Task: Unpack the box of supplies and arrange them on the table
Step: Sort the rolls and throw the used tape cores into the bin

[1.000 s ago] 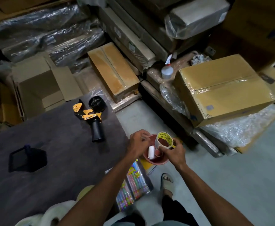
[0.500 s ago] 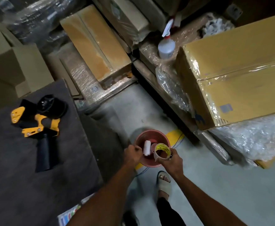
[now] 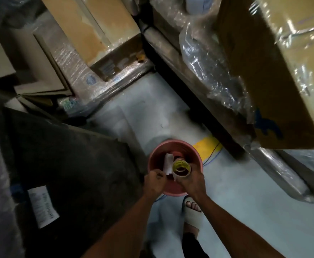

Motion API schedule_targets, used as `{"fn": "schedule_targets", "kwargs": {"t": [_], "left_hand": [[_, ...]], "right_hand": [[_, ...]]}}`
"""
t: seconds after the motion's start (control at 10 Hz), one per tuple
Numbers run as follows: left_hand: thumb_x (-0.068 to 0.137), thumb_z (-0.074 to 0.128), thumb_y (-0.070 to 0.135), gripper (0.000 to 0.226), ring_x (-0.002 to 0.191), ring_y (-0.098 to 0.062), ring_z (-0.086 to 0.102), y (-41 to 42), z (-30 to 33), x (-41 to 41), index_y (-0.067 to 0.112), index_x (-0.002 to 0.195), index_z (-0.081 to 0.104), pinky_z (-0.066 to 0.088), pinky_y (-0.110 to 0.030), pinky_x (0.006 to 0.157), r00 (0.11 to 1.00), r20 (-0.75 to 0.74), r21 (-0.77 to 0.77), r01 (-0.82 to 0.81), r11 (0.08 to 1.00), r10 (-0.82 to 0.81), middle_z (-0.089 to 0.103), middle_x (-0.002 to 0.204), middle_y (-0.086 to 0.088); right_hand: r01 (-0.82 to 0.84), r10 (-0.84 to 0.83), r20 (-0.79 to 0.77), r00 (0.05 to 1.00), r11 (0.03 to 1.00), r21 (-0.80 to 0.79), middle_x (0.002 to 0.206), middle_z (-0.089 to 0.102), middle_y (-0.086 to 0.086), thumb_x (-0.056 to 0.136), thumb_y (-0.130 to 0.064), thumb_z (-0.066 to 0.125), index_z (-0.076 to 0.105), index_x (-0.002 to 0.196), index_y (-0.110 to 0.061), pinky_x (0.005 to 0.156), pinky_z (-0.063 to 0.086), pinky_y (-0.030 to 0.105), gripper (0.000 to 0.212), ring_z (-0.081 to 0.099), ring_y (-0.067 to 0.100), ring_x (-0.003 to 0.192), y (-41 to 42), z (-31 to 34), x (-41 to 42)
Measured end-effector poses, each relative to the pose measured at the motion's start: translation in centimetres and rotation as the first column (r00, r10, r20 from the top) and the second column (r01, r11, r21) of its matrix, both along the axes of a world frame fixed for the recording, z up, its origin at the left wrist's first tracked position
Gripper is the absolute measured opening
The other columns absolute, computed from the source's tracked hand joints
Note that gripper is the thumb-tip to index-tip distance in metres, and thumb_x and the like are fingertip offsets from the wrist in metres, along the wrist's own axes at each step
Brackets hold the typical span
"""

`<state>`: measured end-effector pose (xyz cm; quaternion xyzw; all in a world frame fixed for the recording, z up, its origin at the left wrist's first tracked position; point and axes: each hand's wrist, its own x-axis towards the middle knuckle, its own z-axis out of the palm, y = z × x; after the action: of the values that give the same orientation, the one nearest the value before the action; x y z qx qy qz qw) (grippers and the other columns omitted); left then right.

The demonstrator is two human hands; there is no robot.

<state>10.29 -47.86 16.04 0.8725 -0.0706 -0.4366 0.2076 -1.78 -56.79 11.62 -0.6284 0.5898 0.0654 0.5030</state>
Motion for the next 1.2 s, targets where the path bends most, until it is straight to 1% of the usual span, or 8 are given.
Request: {"fn": "schedule_targets", "kwargs": {"t": [0.2, 0.4, 0.5, 0.6, 0.7, 0.8, 0.9, 1.2], "left_hand": [[0.086, 0.061, 0.018, 0.019, 0.101, -0.029, 0.069, 1.3, -2.9, -0.7, 0.011, 0.098, 0.075, 0.054, -0.036, 0.09, 0.999, -0.006, 0.036, -0.033, 0.999, 0.033, 0.075, 0.102, -0.013], [0.067, 0.056, 0.041, 0.067, 0.109, -0.036, 0.062, 2.9, -6.1, -2.0, 0.006, 0.124, 0.059, 0.05, -0.034, 0.092, 1.0, -0.008, 0.097, 0.009, 0.995, -0.009, 0.065, 0.115, -0.018], [0.073, 0.059, 0.037, 0.057, 0.099, -0.04, 0.065, 3.3, -7.7, -2.6, -0.002, 0.114, 0.062, 0.05, -0.027, 0.08, 0.997, 0.05, 0.139, 0.048, 0.989, -0.055, 0.065, 0.106, -0.021], [0.068, 0.05, 0.05, 0.074, 0.1, -0.043, 0.064, 4.2, -10.1, -3.4, -0.003, 0.118, 0.063, 0.05, -0.033, 0.084, 0.997, 0.004, 0.146, 0.074, 0.987, -0.075, 0.064, 0.106, -0.026], [0.08, 0.052, 0.043, 0.059, 0.097, -0.042, 0.066, 4.1, -9.7, -3.3, -0.004, 0.113, 0.065, 0.052, -0.033, 0.08, 0.996, 0.034, 0.114, 0.077, 0.99, -0.082, 0.066, 0.104, -0.025], [0.09, 0.061, 0.017, 0.039, 0.114, -0.033, 0.06, 1.9, -3.0, -2.1, 0.003, 0.126, 0.058, 0.048, -0.032, 0.095, 0.996, -0.057, 0.153, 0.073, 0.985, -0.065, 0.063, 0.122, -0.017], [0.092, 0.061, 0.016, 0.035, 0.116, -0.031, 0.06, 1.5, -1.3, -2.0, 0.006, 0.125, 0.06, 0.048, -0.031, 0.097, 0.989, -0.106, 0.106, 0.115, 0.988, -0.104, 0.063, 0.124, -0.015], [0.067, 0.041, 0.041, 0.062, 0.113, -0.027, 0.064, 1.5, 10.7, -1.8, 0.01, 0.11, 0.072, 0.046, -0.028, 0.095, 0.946, -0.061, -0.013, 0.318, 0.948, -0.319, 0.071, 0.116, -0.01]], "right_hand": [[-0.082, 0.082, 0.001, 0.997, 0.997, -0.013, 0.127, 0.063, 0.006, 0.072, -0.047, 0.08, 0.053, 0.129, -0.02, 0.087, 0.048, 0.033, 0.069, 0.06, 0.03, 0.113, 0.5, -3.3, -0.4], [-0.088, 0.089, 0.023, 0.996, 0.995, -0.037, 0.111, 0.071, 0.004, 0.085, -0.02, 0.069, 0.061, 0.118, -0.02, 0.083, 0.05, 0.03, 0.034, 0.067, 0.023, 0.103, 0.9, -4.3, -1.7], [-0.103, 0.104, 0.045, 0.994, 0.994, -0.023, 0.109, 0.072, 0.002, 0.086, -0.017, 0.065, 0.063, 0.118, -0.02, 0.083, 0.05, 0.028, 0.032, 0.067, 0.022, 0.101, 0.9, -4.1, -1.9], [-0.117, 0.119, 0.063, 0.991, 0.992, -0.036, 0.109, 0.072, 0.002, 0.085, -0.013, 0.064, 0.064, 0.118, -0.02, 0.082, 0.049, 0.027, 0.033, 0.067, 0.021, 0.101, 0.9, -3.8, -2.0], [-0.122, 0.125, 0.084, 0.989, 0.992, -0.041, 0.11, 0.072, 0.003, 0.084, -0.012, 0.064, 0.064, 0.117, -0.018, 0.084, 0.05, 0.029, 0.033, 0.067, 0.022, 0.102, 1.0, -3.4, -2.0], [-0.129, 0.135, 0.105, 0.985, 0.99, -0.061, 0.112, 0.072, 0.004, 0.084, -0.01, 0.065, 0.064, 0.118, -0.016, 0.085, 0.049, 0.028, 0.034, 0.067, 0.022, 0.103, 1.2, -1.5, -1.8], [-0.12, 0.13, 0.127, 0.983, 0.989, -0.081, 0.111, 0.073, 0.004, 0.085, -0.009, 0.065, 0.064, 0.117, -0.016, 0.085, 0.049, 0.027, 0.032, 0.067, 0.021, 0.103, 1.2, 0.8, -1.8], [-0.115, 0.146, 0.197, 0.969, 0.981, -0.157, 0.104, 0.074, -0.002, 0.082, -0.013, 0.062, 0.066, 0.11, -0.025, 0.088, 0.056, 0.038, 0.031, 0.069, 0.018, 0.096, 0.4, 13.4, -1.4]]}}
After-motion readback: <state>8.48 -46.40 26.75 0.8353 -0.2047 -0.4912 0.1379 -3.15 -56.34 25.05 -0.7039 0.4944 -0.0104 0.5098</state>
